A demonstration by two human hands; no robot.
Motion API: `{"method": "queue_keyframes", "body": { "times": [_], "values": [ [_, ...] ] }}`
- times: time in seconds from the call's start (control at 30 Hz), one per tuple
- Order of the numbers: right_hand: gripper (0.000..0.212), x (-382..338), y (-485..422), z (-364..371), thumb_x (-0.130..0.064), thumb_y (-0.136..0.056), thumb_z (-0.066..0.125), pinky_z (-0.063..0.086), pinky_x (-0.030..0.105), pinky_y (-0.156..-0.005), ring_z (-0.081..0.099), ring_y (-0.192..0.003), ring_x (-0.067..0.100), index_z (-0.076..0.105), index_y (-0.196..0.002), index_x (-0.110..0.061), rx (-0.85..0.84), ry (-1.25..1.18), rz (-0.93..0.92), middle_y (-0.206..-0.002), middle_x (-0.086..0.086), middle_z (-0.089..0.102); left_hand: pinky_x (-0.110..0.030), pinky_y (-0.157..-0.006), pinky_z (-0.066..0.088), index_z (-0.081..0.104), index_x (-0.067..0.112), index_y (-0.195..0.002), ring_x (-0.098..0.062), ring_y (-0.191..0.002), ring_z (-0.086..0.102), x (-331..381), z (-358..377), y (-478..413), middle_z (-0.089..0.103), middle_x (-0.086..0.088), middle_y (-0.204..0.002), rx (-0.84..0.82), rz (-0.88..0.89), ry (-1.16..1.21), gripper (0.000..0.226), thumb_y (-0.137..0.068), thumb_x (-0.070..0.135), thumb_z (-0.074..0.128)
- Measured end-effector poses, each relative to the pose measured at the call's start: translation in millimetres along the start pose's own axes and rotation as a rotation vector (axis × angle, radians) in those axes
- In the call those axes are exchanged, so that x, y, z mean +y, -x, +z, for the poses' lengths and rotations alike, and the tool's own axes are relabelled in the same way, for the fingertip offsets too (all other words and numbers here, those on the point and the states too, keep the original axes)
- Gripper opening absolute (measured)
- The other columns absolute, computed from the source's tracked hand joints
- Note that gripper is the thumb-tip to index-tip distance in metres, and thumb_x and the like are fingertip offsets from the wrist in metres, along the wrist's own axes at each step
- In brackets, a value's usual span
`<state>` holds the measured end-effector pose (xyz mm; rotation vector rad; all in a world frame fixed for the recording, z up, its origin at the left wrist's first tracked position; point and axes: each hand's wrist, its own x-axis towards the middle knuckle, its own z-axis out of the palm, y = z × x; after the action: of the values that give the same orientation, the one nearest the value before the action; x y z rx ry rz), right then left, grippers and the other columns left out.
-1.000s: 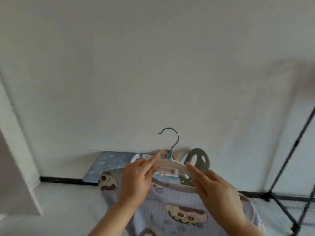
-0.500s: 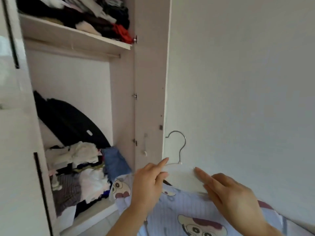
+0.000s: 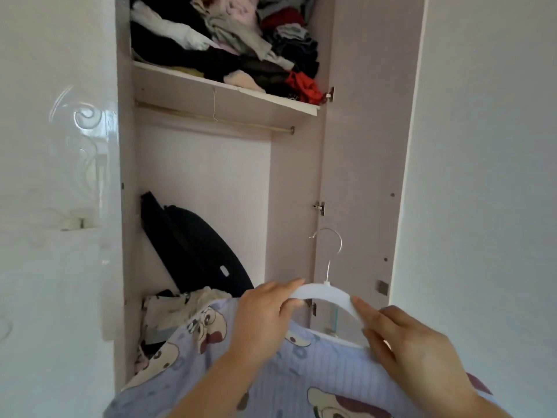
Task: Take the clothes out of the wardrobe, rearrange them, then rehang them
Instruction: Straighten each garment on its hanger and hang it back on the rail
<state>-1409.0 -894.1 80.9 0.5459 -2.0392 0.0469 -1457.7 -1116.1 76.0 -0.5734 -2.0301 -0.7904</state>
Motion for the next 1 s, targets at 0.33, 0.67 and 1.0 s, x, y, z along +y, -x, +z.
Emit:
{"method": "queue_keyframes", "body": {
  "times": [0.33, 0.67, 1.0],
  "values": [
    [0.045, 101, -144, 159, -0.036, -0.074, 0.055, 0.022, 0.017, -0.034, 0.051, -0.041, 0.008, 0.054, -0.119, -0.033, -0.045, -0.018, -0.097, -0.064, -0.010, 0.054, -0.041, -0.073, 0.051, 0.065, 0.022, -0.118, -0.023, -0.076, 0.062, -111, 73, -150, 0.067, -0.006, -0.084, 0.012, -0.069, -0.178, 0.047, -0.082, 0.041, 0.042],
    [0.053, 150, -280, 295, -0.023, -0.064, 0.082, 0.030, 0.019, -0.029, 0.052, -0.042, 0.012, 0.066, -0.115, -0.020, 0.023, 0.045, -0.205, -0.063, -0.005, 0.058, -0.033, -0.085, 0.044, 0.044, 0.032, -0.137, -0.019, -0.097, 0.055, -241, 123, -282, 0.060, -0.003, -0.105, -0.076, -0.072, -0.366, 0.040, -0.097, 0.030, 0.044],
    [0.048, 185, -434, 423, -0.038, -0.080, 0.066, 0.020, 0.018, -0.040, 0.057, -0.059, 0.012, 0.055, -0.126, -0.031, -0.021, 0.299, -0.205, -0.073, -0.004, 0.059, -0.028, -0.090, 0.042, 0.032, 0.036, -0.142, -0.015, -0.109, 0.052, -391, 179, -451, 0.055, 0.003, -0.121, -0.097, 0.014, -0.474, 0.043, -0.100, 0.037, 0.035]
  ]
}}
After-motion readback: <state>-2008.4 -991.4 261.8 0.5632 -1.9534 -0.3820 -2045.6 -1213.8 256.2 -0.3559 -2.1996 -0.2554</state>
